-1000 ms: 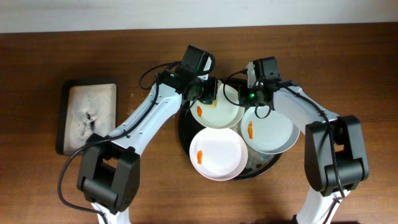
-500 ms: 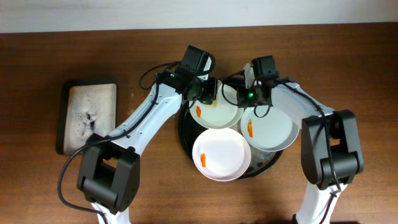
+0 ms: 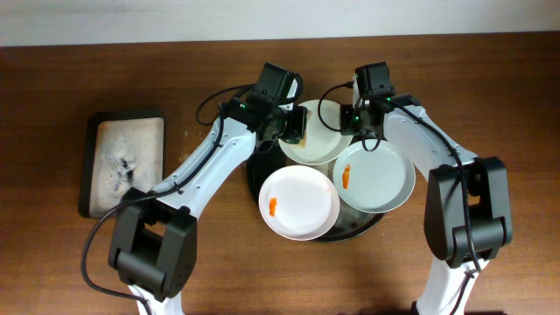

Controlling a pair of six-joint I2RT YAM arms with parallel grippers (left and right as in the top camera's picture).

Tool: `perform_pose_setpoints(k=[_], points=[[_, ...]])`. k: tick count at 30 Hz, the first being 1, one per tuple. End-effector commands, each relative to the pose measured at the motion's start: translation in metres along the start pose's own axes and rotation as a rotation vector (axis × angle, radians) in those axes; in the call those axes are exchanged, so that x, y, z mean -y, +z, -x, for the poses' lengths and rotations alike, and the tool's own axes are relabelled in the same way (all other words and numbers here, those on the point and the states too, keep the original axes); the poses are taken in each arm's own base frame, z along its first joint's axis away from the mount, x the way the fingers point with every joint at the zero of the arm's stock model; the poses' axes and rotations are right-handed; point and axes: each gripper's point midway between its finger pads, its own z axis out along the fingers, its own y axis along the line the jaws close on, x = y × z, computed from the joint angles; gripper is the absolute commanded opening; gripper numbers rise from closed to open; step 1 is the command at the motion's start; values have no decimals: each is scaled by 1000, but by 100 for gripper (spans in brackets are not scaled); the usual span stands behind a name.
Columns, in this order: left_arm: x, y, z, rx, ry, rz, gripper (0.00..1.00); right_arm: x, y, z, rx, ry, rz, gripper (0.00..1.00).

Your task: Clean dirty plates on tray and stack at the side

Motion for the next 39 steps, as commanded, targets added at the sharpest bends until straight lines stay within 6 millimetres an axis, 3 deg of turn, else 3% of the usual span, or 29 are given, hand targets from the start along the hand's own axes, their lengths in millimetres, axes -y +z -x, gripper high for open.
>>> perform_pose_setpoints(k=[1, 4, 7, 9, 15, 22, 24, 28, 34, 36, 39], points=[[-5, 3, 7, 31, 50, 31, 0, 2, -16, 22, 73, -70, -35, 4], [-4, 11, 10, 44, 55, 18, 0, 2, -16, 23, 78, -73, -34, 4], [6, 38, -3, -13, 15, -76, 0, 2, -16, 24, 79, -73, -34, 4], [2, 56, -8, -29, -45, -80, 0, 2, -16, 24, 79, -73, -34, 4], [2, 88, -14, -37, -99, -120, 0, 1, -16, 24, 79, -73, -34, 4], [-32, 130, -53, -147, -138, -43, 0, 2, -15, 23, 75, -73, -35, 4], [-50, 130, -58, -157, -150, 34, 0, 2, -15, 21, 67, -73, -36, 4], [-77, 115, -46, -156, -127, 195, 0, 3, -15, 20, 61, -73, -37, 4], [-94, 86, -18, -125, -73, 375, 0, 3, -15, 18, 56, -73, -38, 4], [-91, 82, -12, -119, -74, 370, 0, 3, -15, 17, 53, -73, -39, 4], [-70, 76, 2, -113, -81, 282, 0, 6, -16, 18, 56, -72, -57, 4]])
